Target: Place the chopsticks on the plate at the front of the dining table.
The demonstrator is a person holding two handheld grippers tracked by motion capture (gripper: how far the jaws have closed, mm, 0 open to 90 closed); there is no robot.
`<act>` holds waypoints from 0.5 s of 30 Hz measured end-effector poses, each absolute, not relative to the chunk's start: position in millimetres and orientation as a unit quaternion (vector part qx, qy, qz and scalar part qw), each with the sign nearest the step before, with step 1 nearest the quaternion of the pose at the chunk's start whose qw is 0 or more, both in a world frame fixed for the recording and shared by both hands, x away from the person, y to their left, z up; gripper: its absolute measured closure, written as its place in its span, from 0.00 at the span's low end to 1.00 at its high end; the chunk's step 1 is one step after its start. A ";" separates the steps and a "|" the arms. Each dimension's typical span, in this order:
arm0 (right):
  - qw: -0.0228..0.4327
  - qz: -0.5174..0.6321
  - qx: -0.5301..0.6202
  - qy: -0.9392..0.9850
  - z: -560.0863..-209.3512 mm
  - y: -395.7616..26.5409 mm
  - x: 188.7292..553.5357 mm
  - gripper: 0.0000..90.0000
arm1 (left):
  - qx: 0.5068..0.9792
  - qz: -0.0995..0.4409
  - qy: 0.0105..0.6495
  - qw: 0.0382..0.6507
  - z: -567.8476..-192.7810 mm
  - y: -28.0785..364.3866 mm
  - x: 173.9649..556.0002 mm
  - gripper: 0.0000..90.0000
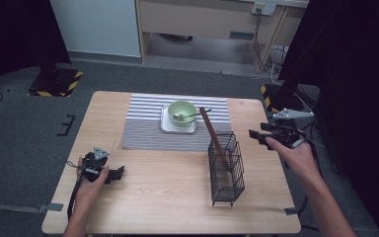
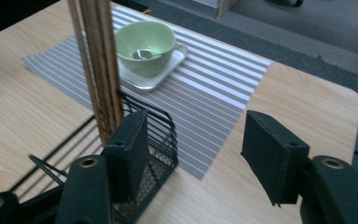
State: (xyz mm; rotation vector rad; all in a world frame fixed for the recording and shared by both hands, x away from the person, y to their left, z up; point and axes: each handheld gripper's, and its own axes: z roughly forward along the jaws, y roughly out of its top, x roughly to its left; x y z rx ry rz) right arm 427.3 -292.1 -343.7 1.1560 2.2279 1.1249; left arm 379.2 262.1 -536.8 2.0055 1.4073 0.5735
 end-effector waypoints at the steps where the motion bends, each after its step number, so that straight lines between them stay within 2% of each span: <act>1: 0.190 0.403 0.408 0.797 -342.0 -286.4 428.7 0.47 | 0.758 0.217 0.532 0.308 -536.8 262.1 379.2 0.00; 6: 0.188 0.398 0.393 0.807 -338.7 -269.0 433.9 0.52 | 0.758 0.217 0.532 0.308 -536.8 262.2 379.2 0.00; 10: 0.183 0.404 0.380 0.811 -336.9 -255.1 438.9 0.58 | 0.758 0.217 0.532 0.308 -536.8 262.2 379.2 0.00; 11: 0.186 0.401 0.371 0.817 -334.6 -247.8 440.9 0.63 | 0.758 0.217 0.532 0.308 -536.8 262.1 379.2 0.00; 15: 0.180 0.419 0.361 0.814 -324.5 -234.6 443.3 0.68 | 0.758 0.217 0.533 0.308 -536.8 261.7 379.5 0.00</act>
